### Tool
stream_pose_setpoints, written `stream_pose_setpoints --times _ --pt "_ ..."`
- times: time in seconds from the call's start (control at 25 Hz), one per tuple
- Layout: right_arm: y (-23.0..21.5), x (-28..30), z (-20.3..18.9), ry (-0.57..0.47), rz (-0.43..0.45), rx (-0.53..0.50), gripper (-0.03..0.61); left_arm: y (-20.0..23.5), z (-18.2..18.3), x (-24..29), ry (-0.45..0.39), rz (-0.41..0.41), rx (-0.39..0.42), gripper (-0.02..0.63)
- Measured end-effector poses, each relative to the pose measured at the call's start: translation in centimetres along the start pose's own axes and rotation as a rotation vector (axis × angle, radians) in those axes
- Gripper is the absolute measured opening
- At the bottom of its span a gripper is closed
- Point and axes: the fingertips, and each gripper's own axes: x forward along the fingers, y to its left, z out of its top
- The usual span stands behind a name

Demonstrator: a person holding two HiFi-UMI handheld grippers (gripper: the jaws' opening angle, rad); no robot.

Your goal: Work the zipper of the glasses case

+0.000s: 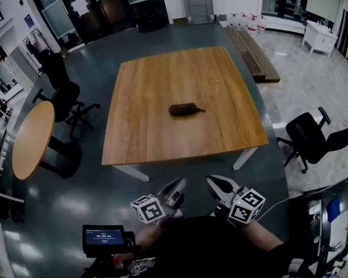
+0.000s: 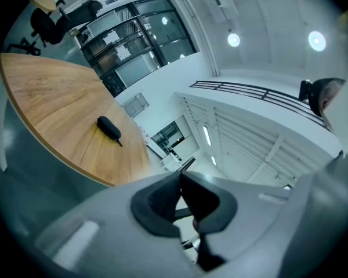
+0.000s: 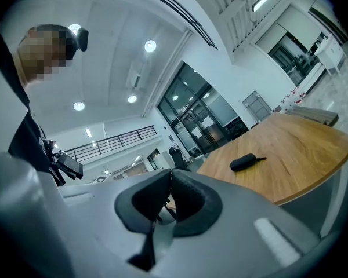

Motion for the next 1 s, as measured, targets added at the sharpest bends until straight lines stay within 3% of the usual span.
stream_pose_setpoints --times 0.12,0.48,0.76,1.0 --pt "-0.7 -1.5 0.7 0.015 0.001 0.022 0.071 -0.8 -1.0 1.2 -0.004 0.014 -0.019 0.003" --pt "-4.2 -3.5 1.0 0.011 0.002 0.135 0.084 -1.1 -2.8 3.0 -0.005 0.066 -0.033 0.003" --pt "-6.0 -0.2 1.2 0.03 -0.007 0.13 0.091 1.3 -0.3 4.6 0.012 0.074 -0.036 0.003" --pt "-9.2 5.6 3.2 0.015 -0.062 0.108 0.091 5.9 5.1 7.4 0.012 0.03 -0.061 0.003"
